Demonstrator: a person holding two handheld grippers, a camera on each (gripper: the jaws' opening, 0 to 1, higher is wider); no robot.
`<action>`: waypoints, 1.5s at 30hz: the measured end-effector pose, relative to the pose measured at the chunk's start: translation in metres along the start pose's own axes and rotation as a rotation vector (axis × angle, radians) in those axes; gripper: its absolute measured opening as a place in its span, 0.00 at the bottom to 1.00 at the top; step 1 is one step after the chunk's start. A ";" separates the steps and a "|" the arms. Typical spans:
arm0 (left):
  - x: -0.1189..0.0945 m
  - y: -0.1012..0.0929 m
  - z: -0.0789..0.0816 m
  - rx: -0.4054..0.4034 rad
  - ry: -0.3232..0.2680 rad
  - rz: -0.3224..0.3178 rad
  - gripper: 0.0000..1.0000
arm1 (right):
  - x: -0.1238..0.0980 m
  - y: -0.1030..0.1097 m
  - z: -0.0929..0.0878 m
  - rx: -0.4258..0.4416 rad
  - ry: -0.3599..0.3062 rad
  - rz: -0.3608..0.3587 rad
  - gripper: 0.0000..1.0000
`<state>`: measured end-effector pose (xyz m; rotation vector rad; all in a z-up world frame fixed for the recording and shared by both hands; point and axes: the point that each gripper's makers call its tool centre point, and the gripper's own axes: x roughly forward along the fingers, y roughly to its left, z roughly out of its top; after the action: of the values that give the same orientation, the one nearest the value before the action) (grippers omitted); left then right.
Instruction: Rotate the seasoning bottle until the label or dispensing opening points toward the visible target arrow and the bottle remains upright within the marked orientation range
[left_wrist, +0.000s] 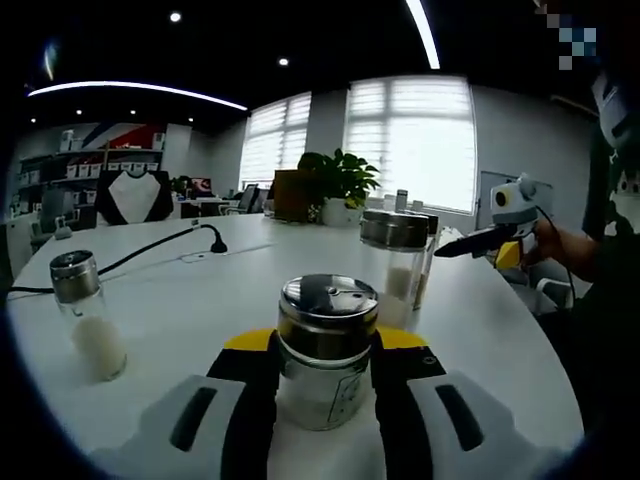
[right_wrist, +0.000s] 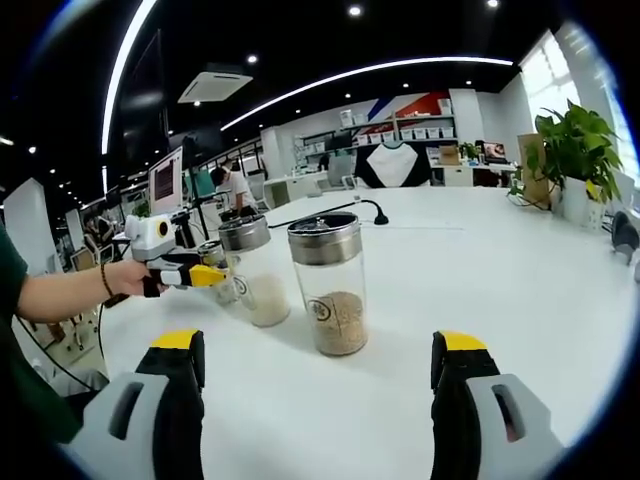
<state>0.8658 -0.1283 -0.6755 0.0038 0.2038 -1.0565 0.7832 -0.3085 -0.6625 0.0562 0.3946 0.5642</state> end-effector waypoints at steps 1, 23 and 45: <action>0.000 0.000 0.000 0.002 0.002 -0.002 0.37 | 0.000 0.000 0.000 0.000 0.000 0.000 0.96; -0.004 0.004 0.013 0.026 -0.034 0.031 0.62 | -0.001 -0.002 0.004 -0.007 0.002 -0.011 0.96; -0.058 -0.019 0.035 0.074 -0.098 0.299 0.69 | 0.001 -0.003 0.003 -0.002 0.003 -0.005 0.96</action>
<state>0.8281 -0.0913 -0.6297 0.0478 0.0722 -0.7632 0.7865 -0.3100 -0.6604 0.0529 0.3972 0.5598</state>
